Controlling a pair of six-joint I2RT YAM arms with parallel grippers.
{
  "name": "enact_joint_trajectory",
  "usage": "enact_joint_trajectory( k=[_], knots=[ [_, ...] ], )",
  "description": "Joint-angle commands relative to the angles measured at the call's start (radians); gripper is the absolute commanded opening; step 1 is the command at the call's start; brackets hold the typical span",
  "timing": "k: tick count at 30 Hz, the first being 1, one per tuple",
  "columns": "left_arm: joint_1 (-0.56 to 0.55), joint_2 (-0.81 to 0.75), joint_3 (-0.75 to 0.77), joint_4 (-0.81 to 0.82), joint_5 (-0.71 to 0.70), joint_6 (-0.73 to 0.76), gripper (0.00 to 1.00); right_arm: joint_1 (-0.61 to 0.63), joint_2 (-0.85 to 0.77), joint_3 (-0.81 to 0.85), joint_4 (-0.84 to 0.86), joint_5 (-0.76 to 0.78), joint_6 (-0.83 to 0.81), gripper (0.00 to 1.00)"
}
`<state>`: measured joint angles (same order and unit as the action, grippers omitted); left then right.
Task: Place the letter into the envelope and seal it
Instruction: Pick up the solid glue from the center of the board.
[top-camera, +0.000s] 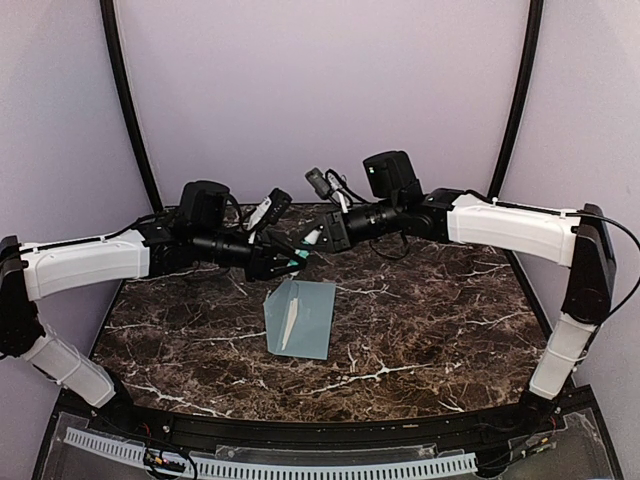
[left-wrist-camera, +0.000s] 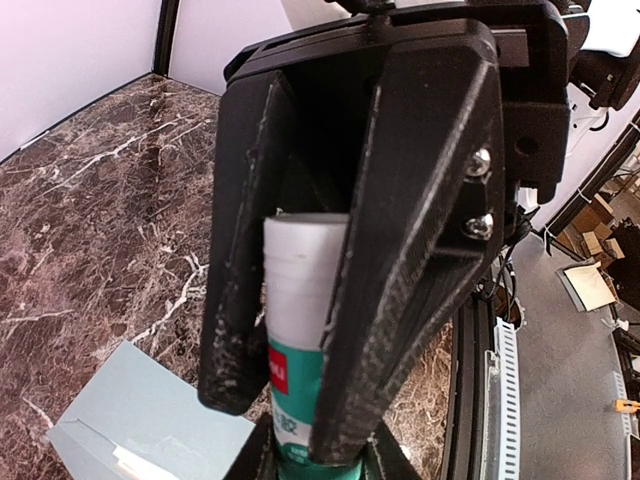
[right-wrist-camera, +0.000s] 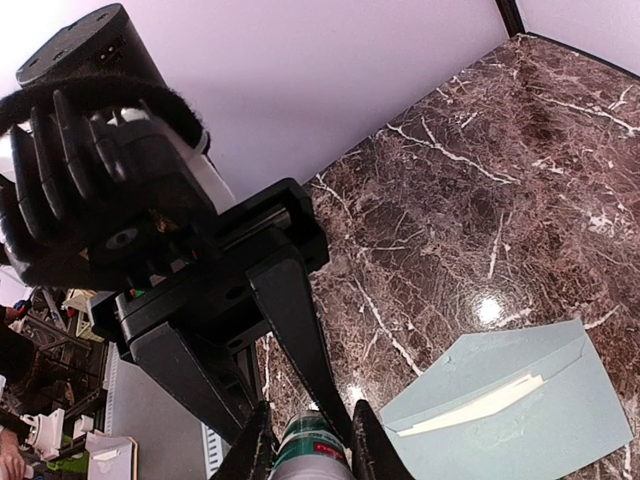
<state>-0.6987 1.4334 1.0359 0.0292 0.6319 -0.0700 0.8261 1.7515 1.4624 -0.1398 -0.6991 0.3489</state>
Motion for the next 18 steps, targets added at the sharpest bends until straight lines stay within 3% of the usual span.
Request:
enact_joint_trajectory(
  k=[1,3,7,11,14,18],
  knots=[
    [0.001,0.005,0.008,-0.011,-0.015,-0.006,0.17,0.010,-0.004,0.038,0.031,-0.002,-0.014,0.20],
    [0.001,0.004,0.008,-0.012,-0.019,-0.004,0.14,0.010,-0.003,0.037,0.032,-0.001,-0.015,0.24],
    [0.001,-0.006,0.002,-0.004,-0.033,-0.010,0.09,0.010,-0.015,0.030,0.035,0.023,-0.016,0.52],
    [0.001,-0.022,-0.008,0.011,-0.038,-0.012,0.06,0.002,-0.054,0.000,0.057,0.081,-0.010,0.71],
    [0.001,-0.031,-0.015,0.019,-0.043,-0.012,0.04,-0.014,-0.102,-0.052,0.102,0.136,0.028,0.75],
    [0.001,-0.038,-0.019,0.019,-0.048,-0.012,0.04,-0.053,-0.147,-0.135,0.216,0.145,0.116,0.72]
  ],
)
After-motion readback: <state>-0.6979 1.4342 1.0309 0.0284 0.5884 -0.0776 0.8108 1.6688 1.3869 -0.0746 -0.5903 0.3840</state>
